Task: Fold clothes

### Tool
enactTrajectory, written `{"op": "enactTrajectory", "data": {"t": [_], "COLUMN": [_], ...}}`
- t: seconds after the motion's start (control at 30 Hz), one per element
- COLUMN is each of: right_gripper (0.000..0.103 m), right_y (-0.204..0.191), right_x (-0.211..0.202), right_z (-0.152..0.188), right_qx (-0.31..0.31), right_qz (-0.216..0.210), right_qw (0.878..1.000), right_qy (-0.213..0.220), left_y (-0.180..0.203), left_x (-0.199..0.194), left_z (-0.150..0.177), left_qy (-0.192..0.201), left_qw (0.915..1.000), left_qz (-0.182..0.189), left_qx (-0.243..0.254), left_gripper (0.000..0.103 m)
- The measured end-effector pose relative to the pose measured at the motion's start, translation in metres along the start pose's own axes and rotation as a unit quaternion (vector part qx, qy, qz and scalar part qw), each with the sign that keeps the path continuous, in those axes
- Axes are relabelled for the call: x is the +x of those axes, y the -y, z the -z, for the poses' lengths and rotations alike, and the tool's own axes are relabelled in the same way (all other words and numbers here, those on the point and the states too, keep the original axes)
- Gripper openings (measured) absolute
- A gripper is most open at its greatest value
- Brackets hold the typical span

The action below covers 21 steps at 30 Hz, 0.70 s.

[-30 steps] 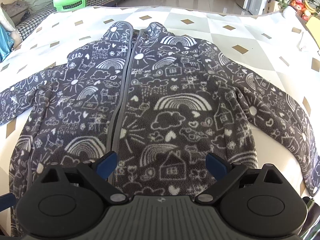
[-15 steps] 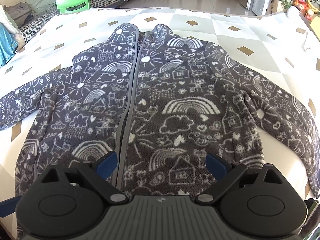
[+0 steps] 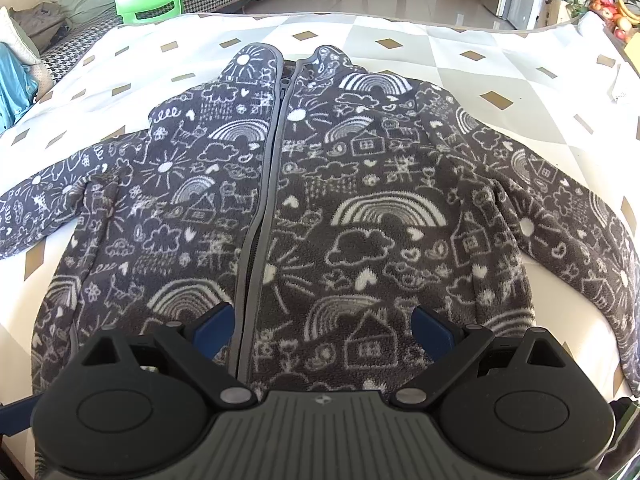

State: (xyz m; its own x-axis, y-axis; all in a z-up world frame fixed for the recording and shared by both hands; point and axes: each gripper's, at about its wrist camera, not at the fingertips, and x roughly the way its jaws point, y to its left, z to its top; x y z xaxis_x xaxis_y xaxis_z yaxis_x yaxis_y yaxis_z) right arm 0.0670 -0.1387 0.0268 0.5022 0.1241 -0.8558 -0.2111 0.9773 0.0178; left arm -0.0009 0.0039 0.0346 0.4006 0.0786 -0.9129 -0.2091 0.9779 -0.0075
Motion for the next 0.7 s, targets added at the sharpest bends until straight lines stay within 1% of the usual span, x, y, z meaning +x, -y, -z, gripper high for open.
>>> {"op": "enactTrajectory", "data": {"t": [0.37,0.5,0.7], "right_gripper": [0.095,0.095,0.095], "right_y": [-0.002,-0.005,-0.003], "right_x": [-0.001,-0.006,-0.012], "right_z": [0.000,0.000,0.001], "right_qx": [-0.002,-0.009,-0.008], "right_qz": [0.001,0.000,0.004], "right_qw": [1.000,1.000,1.000], "right_qy": [-0.003,0.007,0.009], "left_y": [0.002,0.001,0.000], "left_x": [0.001,0.002,0.003], "left_z": [0.001,0.002,0.003], "left_qy": [-0.001,-0.001,0.001], "left_qw": [1.0000,0.9999,0.9998], "left_qz": [-0.006,-0.010,-0.019], "left_qx": [0.004,0.004,0.007], "left_gripper": [0.103,0.103,0.103]}}
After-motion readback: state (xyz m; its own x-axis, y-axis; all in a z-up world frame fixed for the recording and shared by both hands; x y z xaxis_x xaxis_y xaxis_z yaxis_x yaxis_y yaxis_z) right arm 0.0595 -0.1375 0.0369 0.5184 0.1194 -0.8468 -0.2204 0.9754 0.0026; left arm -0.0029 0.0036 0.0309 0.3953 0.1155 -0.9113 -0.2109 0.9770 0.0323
